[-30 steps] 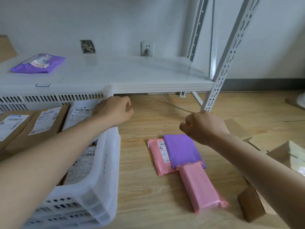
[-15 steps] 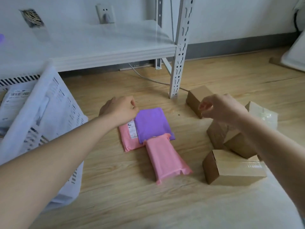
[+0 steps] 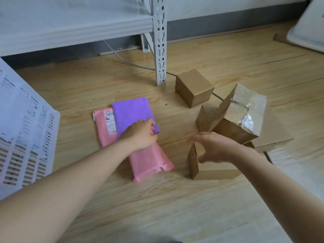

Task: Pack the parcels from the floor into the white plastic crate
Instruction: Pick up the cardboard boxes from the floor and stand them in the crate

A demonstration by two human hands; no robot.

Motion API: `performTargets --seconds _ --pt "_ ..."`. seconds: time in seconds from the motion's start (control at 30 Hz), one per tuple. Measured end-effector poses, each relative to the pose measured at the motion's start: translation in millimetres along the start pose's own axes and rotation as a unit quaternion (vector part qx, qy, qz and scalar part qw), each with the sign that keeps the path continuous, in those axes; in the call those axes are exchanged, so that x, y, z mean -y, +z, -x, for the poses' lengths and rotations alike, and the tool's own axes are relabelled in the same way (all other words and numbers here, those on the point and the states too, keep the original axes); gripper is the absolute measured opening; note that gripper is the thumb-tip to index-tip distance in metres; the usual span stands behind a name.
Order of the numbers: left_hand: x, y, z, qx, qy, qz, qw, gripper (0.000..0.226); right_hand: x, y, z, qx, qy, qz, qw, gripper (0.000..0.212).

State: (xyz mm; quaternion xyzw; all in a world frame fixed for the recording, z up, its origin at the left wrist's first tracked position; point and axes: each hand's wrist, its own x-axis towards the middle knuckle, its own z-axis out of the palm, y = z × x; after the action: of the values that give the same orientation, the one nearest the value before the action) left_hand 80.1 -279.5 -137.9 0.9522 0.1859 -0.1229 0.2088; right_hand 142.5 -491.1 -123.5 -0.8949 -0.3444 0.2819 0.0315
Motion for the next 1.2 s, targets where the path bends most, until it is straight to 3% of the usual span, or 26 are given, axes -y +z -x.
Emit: performTargets --seconds 0.17,0.33,0.47,0.6,0.7,0.8,1.07,1.2 --pt "-27.0 2.8 -12.0 0.005 0.012 0.03 0.999 0.05 -1.5 -33.8 8.4 -0.215 -0.05 0.006 0.975 0.046" --pt "-70.1 -13.1 -29.0 -0.028 0.013 0.097 0.995 0.045 -25.3 -86.1 18.9 -0.361 -0.009 0.002 0.933 0.037" --pt "-108.9 -15.0 -36.0 -0.027 0.047 0.179 0.982 0.04 -65.6 -90.2 19.4 -0.348 0.159 -0.058 0.922 0.049" --pt "-143.1 -6.4 -34.6 0.044 0.09 0.254 0.962 0.045 -82.6 -64.9 20.0 -0.301 0.249 -0.288 0.874 0.059" --pt "-158.2 4.7 -28.4 0.136 0.099 0.301 0.939 0.053 -77.5 -44.6 20.1 -0.255 0.23 -0.454 0.822 0.061" --pt "-161.7 11.3 -22.8 0.167 0.096 0.34 0.921 0.061 -67.4 -37.3 17.1 -0.285 0.2 -0.562 0.751 0.059" --pt "-123.8 -21.2 -14.7 0.09 0.133 0.407 0.899 0.059 -35.5 -44.4 9.4 -0.33 0.135 -0.624 0.695 0.072" --pt "-93.0 -39.4 -3.5 0.035 0.165 0.436 0.884 0.083 -6.1 -50.2 4.4 -0.31 0.095 -0.654 0.683 0.09"
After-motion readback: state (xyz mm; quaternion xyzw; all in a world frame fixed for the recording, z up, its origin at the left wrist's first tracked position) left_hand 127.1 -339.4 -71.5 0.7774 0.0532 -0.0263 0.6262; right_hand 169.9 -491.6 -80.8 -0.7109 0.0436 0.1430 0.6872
